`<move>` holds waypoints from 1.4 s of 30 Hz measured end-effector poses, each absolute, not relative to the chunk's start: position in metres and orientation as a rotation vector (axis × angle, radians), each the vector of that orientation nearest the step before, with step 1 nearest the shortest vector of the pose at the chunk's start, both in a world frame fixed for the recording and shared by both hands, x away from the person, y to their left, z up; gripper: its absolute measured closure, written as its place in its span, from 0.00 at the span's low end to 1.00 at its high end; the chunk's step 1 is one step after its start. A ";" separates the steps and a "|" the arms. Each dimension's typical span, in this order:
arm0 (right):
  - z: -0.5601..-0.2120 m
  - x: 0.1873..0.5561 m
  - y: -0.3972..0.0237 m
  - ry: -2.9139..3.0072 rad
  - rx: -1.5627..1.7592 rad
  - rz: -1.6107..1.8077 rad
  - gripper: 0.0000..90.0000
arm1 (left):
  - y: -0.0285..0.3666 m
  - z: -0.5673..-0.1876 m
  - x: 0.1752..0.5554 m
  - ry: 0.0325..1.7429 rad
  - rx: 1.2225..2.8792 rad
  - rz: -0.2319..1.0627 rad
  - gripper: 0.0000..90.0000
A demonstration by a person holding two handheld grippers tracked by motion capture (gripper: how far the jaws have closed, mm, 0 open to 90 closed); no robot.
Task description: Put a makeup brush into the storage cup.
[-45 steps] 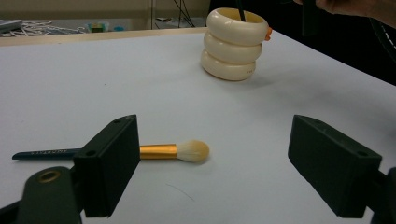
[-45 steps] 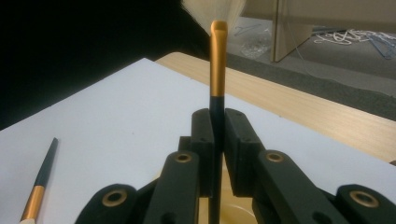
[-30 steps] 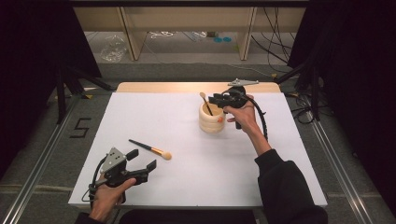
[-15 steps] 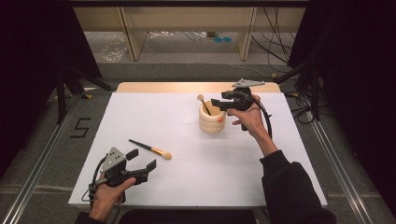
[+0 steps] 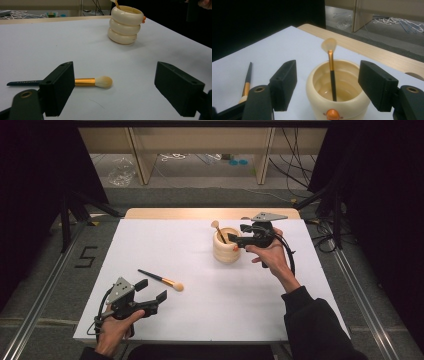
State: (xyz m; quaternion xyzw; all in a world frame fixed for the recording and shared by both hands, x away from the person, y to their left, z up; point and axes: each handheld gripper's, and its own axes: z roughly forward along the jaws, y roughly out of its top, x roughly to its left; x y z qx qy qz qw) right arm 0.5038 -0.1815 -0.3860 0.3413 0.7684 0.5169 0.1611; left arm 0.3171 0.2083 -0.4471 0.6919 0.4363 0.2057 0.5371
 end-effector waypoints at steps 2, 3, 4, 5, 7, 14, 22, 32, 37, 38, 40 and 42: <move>-0.386 0.499 -0.181 2.197 0.976 1.481 0.35 | 0.209 -0.447 0.317 1.038 1.648 0.492 0.18; -0.386 0.497 -0.181 2.197 0.974 1.484 0.35 | 0.210 -0.447 0.316 1.042 1.648 0.490 0.18; -0.386 0.495 -0.181 2.203 0.969 1.485 0.35 | 0.210 -0.447 0.316 1.048 1.645 0.493 0.18; -0.387 0.493 -0.180 2.214 0.967 1.484 0.34 | 0.211 -0.447 0.316 1.045 1.641 0.493 0.18; -0.388 0.489 -0.180 2.217 0.958 1.476 0.34 | 0.211 -0.447 0.316 1.050 1.634 0.493 0.18; -0.391 0.472 -0.181 2.221 0.955 1.479 0.32 | 0.211 -0.448 0.318 1.061 1.638 0.491 0.18; -0.400 0.455 -0.187 2.247 0.947 1.443 0.28 | 0.210 -0.448 0.318 1.057 1.634 0.484 0.18; -0.406 0.438 -0.199 2.212 0.971 1.435 0.26 | 0.212 -0.448 0.318 1.058 1.646 0.496 0.18; -0.410 0.430 -0.202 2.233 0.989 1.439 0.24 | 0.212 -0.447 0.318 1.058 1.647 0.495 0.18; -0.411 0.429 -0.203 2.232 0.998 1.439 0.24 | 0.213 -0.447 0.318 1.057 1.647 0.494 0.18; -0.412 0.426 -0.204 2.225 1.010 1.469 0.23 | 0.212 -0.447 0.319 1.058 1.649 0.496 0.18; -0.413 0.422 -0.205 2.224 1.023 1.482 0.23 | 0.212 -0.447 0.318 1.056 1.649 0.496 0.18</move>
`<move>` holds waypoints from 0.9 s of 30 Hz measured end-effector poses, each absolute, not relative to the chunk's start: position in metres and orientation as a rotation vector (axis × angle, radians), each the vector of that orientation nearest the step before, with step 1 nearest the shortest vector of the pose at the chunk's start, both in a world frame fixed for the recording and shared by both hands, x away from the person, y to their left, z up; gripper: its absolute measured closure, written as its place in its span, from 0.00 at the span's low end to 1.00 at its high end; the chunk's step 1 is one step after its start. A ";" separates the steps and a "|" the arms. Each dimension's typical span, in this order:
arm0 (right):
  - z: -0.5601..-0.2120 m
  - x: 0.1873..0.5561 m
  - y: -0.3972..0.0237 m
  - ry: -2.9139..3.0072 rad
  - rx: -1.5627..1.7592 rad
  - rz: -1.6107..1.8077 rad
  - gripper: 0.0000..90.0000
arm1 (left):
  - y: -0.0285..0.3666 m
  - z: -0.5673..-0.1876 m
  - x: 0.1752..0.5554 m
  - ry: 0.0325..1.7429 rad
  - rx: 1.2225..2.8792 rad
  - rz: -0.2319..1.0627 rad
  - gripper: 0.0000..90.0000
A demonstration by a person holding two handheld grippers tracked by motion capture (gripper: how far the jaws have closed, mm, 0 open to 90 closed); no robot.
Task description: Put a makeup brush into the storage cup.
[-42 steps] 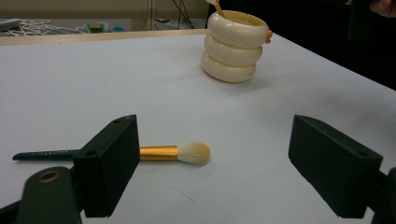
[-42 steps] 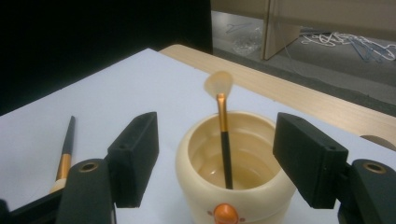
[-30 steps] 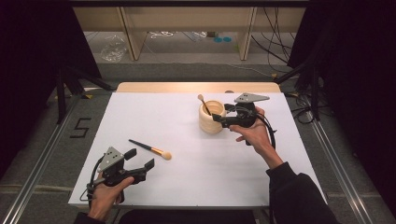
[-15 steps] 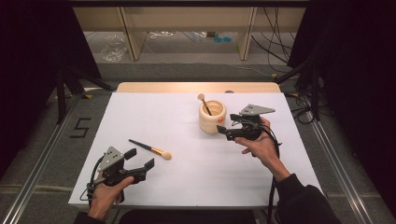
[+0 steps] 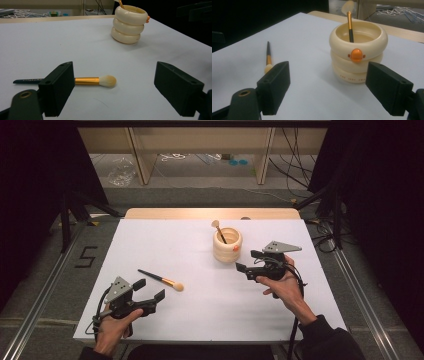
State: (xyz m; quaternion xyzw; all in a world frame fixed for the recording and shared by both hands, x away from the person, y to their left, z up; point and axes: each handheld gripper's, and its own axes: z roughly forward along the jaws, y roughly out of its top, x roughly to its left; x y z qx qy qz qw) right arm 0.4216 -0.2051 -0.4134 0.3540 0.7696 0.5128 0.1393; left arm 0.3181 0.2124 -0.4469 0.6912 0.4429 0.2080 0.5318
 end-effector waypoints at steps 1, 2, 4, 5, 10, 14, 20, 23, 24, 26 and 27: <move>-0.414 0.420 -0.206 2.219 1.027 1.488 0.23 | 0.212 -0.447 0.318 1.056 1.646 0.497 0.18; -0.415 0.418 -0.207 2.222 1.030 1.489 0.23 | 0.212 -0.447 0.318 1.053 1.647 0.498 0.18; -0.416 0.414 -0.208 2.221 1.027 1.484 0.23 | 0.212 -0.447 0.318 1.054 1.648 0.498 0.18; -0.416 0.411 -0.209 2.215 1.028 1.496 0.23 | 0.212 -0.447 0.318 1.055 1.649 0.497 0.18; -0.419 0.401 -0.211 2.225 1.025 1.482 0.22 | 0.211 -0.447 0.318 1.055 1.652 0.496 0.18; -0.423 0.395 -0.209 2.231 1.009 1.485 0.22 | 0.212 -0.447 0.318 1.057 1.649 0.503 0.18; -0.426 0.383 -0.209 2.248 0.980 1.457 0.21 | 0.212 -0.447 0.318 1.057 1.647 0.504 0.18; -0.428 0.376 -0.210 2.265 0.962 1.452 0.21 | 0.213 -0.447 0.317 1.056 1.650 0.505 0.18; -0.429 0.374 -0.210 2.257 0.953 1.468 0.21 | 0.214 -0.447 0.317 1.057 1.652 0.504 0.18; -0.430 0.370 -0.212 2.261 0.957 1.452 0.21 | 0.214 -0.447 0.317 1.057 1.648 0.511 0.18; -0.431 0.369 -0.213 2.269 0.951 1.451 0.21 | 0.214 -0.446 0.317 1.057 1.649 0.512 0.18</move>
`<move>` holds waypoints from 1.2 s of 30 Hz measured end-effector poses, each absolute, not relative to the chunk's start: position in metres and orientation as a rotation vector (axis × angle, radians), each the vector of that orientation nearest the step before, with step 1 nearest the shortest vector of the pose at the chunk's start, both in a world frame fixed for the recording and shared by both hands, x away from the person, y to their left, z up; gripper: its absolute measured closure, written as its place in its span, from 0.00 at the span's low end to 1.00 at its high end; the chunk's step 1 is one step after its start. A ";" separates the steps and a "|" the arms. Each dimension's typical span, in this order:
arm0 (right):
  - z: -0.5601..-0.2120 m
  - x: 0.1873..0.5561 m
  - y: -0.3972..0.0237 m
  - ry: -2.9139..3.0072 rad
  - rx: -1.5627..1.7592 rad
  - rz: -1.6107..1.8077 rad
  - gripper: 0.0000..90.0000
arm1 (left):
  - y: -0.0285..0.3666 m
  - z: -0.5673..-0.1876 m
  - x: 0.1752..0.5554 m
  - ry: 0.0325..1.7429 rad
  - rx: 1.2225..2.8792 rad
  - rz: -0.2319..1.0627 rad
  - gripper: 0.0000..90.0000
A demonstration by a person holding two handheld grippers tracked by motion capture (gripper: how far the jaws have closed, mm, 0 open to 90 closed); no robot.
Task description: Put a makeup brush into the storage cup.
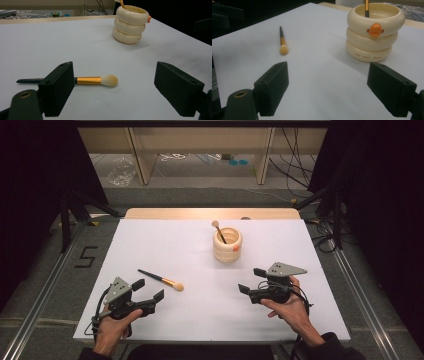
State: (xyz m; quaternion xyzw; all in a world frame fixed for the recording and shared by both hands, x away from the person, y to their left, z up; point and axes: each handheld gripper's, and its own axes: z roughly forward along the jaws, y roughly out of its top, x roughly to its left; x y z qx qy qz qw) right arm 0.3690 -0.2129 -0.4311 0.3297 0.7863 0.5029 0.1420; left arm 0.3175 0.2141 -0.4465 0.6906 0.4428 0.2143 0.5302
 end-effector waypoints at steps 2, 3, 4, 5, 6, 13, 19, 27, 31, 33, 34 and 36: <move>-0.432 0.368 -0.213 2.261 0.948 1.451 0.21 | 0.213 -0.446 0.318 1.051 1.652 0.509 0.18; -0.433 0.369 -0.213 2.264 0.950 1.460 0.20 | 0.214 -0.446 0.319 1.041 1.676 0.525 0.18; -0.432 0.368 -0.214 2.274 0.950 1.451 0.20 | 0.213 -0.446 0.320 1.039 1.680 0.529 0.18; -0.433 0.369 -0.214 2.272 0.946 1.454 0.21 | 0.213 -0.447 0.321 1.035 1.690 0.531 0.18; -0.433 0.368 -0.214 2.265 0.946 1.447 0.21 | 0.214 -0.447 0.321 1.036 1.697 0.526 0.18; -0.434 0.370 -0.215 2.279 0.956 1.433 0.21 | 0.218 -0.446 0.327 1.038 1.686 0.471 0.18; -0.434 0.368 -0.215 2.267 0.959 1.433 0.21 | 0.217 -0.443 0.339 1.007 1.738 0.437 0.18; -0.435 0.368 -0.213 2.292 0.955 1.422 0.22 | 0.222 -0.432 0.356 0.940 1.830 0.434 0.18; -0.436 0.369 -0.213 2.289 0.960 1.440 0.22 | 0.223 -0.431 0.369 0.880 1.937 0.442 0.18; -0.435 0.369 -0.213 2.301 0.958 1.431 0.22 | 0.224 -0.431 0.376 0.866 1.981 0.449 0.18; -0.435 0.369 -0.213 2.285 0.954 1.430 0.22 | 0.225 -0.432 0.379 0.863 1.993 0.441 0.18; -0.435 0.369 -0.212 2.296 0.954 1.428 0.22 | 0.224 -0.433 0.385 0.866 2.005 0.425 0.18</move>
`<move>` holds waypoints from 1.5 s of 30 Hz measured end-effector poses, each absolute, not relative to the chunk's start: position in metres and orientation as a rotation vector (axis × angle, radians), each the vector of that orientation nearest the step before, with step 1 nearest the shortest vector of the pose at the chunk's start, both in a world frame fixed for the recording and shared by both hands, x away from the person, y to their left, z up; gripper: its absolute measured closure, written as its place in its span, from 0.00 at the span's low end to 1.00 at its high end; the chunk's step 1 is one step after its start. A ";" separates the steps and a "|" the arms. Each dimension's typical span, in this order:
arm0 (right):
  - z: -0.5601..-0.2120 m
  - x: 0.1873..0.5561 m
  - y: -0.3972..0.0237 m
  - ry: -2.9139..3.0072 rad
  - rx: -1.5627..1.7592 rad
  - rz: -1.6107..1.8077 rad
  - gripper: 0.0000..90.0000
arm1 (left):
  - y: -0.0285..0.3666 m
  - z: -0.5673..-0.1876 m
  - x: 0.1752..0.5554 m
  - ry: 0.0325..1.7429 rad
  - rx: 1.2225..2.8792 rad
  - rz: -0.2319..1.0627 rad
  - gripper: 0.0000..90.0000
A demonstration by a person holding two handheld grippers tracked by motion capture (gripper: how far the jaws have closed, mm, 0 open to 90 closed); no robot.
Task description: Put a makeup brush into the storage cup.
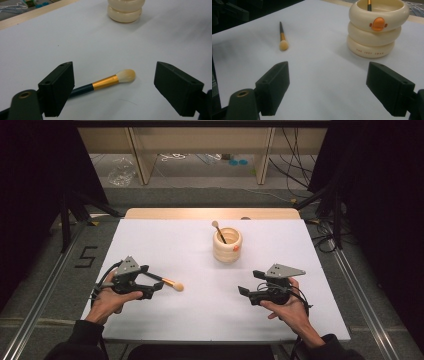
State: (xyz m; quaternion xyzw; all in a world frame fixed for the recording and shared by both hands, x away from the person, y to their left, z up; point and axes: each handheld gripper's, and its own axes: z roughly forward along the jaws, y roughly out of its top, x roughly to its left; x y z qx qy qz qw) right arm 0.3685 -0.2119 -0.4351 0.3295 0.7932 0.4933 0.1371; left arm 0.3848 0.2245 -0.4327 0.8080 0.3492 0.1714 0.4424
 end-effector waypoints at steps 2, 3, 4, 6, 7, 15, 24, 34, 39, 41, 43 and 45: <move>-0.436 0.369 -0.211 2.302 0.950 1.438 0.22 | 0.227 -0.433 0.390 0.839 2.064 0.428 0.18; -0.435 0.369 -0.211 2.304 0.951 1.434 0.22 | 0.226 -0.434 0.394 0.837 2.071 0.418 0.18; -0.435 0.369 -0.211 2.297 0.951 1.428 0.22 | 0.226 -0.434 0.396 0.835 2.083 0.418 0.19; -0.436 0.369 -0.211 2.297 0.952 1.424 0.22 | 0.226 -0.435 0.402 0.802 2.131 0.411 0.20; -0.436 0.369 -0.211 2.298 0.952 1.424 0.22 | 0.226 -0.437 0.404 0.810 2.145 0.400 0.20; -0.436 0.369 -0.210 2.310 0.950 1.425 0.22 | 0.224 -0.449 0.424 0.776 2.269 0.381 0.24; -0.437 0.370 -0.210 2.317 0.933 1.426 0.23 | 0.222 -0.451 0.436 0.755 2.349 0.355 0.27; -0.437 0.370 -0.209 2.317 0.940 1.430 0.23 | 0.220 -0.448 0.447 0.725 2.449 0.323 0.29; -0.437 0.370 -0.210 2.326 0.940 1.426 0.23 | 0.221 -0.454 0.454 0.716 2.490 0.286 0.30; -0.437 0.370 -0.210 2.326 0.939 1.427 0.23 | 0.221 -0.456 0.456 0.713 2.496 0.276 0.31; -0.437 0.370 -0.210 2.327 0.938 1.425 0.23 | 0.220 -0.457 0.457 0.710 2.500 0.281 0.31; -0.437 0.371 -0.209 2.324 0.934 1.437 0.23 | 0.219 -0.458 0.457 0.699 2.508 0.285 0.32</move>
